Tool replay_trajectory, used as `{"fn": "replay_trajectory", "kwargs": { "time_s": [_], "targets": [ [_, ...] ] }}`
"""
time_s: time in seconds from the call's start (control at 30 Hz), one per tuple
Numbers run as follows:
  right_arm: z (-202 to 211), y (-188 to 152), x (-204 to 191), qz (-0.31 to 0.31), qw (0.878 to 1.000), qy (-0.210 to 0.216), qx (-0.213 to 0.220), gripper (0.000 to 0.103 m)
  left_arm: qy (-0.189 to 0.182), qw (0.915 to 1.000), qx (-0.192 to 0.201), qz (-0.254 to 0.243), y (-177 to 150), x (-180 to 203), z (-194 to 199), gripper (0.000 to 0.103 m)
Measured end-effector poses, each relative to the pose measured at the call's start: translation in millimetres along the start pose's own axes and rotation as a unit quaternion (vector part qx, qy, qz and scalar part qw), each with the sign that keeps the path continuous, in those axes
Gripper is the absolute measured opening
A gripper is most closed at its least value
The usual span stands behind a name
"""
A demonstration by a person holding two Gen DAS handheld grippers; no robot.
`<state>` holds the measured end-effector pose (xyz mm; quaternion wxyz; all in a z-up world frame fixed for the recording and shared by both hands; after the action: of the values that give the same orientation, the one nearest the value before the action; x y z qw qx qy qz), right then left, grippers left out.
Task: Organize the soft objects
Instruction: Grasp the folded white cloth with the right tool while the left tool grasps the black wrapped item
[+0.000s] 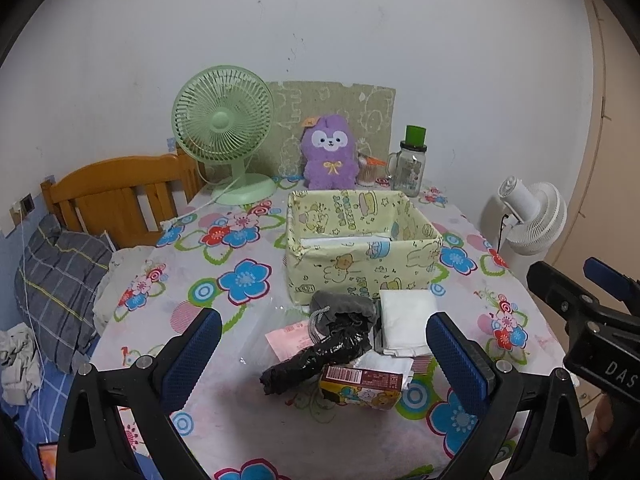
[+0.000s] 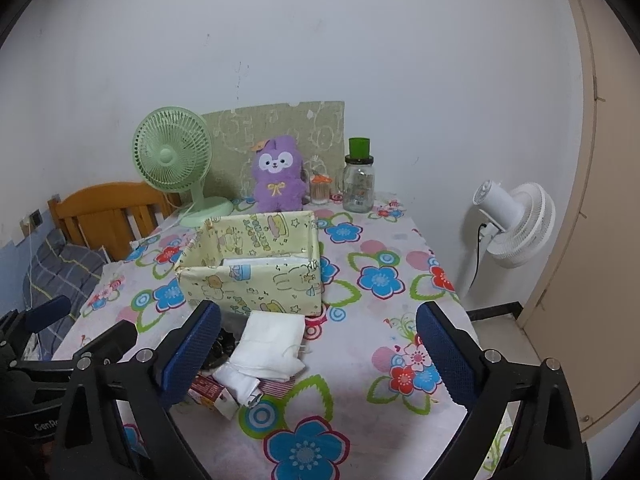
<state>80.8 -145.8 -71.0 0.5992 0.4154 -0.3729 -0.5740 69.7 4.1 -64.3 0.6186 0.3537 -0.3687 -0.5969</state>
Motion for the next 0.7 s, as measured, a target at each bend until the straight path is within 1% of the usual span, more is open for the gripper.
{"fn": "replay_trajectory", "kwargs": {
  "time_s": [0.2,0.27,0.57,0.7],
  "targets": [
    [-15,-10,-3,-0.003,1.000,0.009,-0.011,0.099,0.002,0.9999,-0.010,-0.004,-7,0,-11,0.096],
    [-20,-13,-5,-0.001,1.000,0.011,-0.017,0.099,0.003,0.9998,-0.019,-0.006,-12,1,-18,0.095],
    [-46,-32,-15,0.004,0.999,0.030,-0.045,0.098,-0.005,0.9985,-0.054,-0.007,-32,6,-44,0.093],
    [-60,-41,-20,0.005,0.998,0.037,-0.060,0.098,-0.003,0.9976,-0.069,-0.010,-38,8,-56,0.093]
  ]
}}
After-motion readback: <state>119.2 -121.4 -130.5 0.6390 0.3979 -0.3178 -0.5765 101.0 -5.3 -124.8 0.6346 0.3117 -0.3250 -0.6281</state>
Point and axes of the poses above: each gripper's, at about its wrist camera, not at the fingertips, and z roughly against the way its jaws point, x to its right, y to its top, the point moved 5 cm from there along -z, roughly the way its jaws point, and after that the axes turned 7 degrees about x, right-handed, at the moved point
